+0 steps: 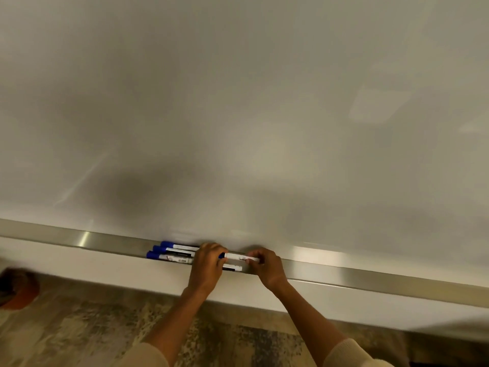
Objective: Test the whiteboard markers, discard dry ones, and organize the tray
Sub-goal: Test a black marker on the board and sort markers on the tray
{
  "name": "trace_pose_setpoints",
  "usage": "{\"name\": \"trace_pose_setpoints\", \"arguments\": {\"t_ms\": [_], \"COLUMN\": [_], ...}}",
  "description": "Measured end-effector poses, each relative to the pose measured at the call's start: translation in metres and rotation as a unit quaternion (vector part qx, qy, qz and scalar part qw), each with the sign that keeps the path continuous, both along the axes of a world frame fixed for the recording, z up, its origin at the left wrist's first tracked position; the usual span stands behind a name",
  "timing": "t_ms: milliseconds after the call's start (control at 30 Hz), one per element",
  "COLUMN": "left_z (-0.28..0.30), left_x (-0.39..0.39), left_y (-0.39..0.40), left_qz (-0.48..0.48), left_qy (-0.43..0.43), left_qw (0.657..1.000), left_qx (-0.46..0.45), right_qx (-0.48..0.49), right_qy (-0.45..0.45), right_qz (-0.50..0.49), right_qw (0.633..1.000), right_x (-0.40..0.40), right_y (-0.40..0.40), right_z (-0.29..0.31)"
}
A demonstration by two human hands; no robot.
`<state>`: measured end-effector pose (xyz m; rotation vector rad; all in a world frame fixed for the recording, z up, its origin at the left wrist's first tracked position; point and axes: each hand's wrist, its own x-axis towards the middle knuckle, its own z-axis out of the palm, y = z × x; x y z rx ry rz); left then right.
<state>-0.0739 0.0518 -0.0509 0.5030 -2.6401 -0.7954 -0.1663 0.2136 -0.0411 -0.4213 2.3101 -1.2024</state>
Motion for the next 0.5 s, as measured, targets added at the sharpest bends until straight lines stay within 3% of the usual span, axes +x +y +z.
{"name": "trace_pose_setpoints", "arguments": {"t_ms": [500], "left_z": [-0.028], "left_x": [0.013], "left_y": [-0.031], "left_qz": [-0.012], "left_qy": [-0.040], "left_qw": [0.999], "left_qx": [-0.009], "right_qx": [0.121], "right_qy": [0.154], "right_qz": [0.086], "right_qw": [0.977], "right_x": [0.012], "right_y": [-0.040], "right_z": [-0.027]}}
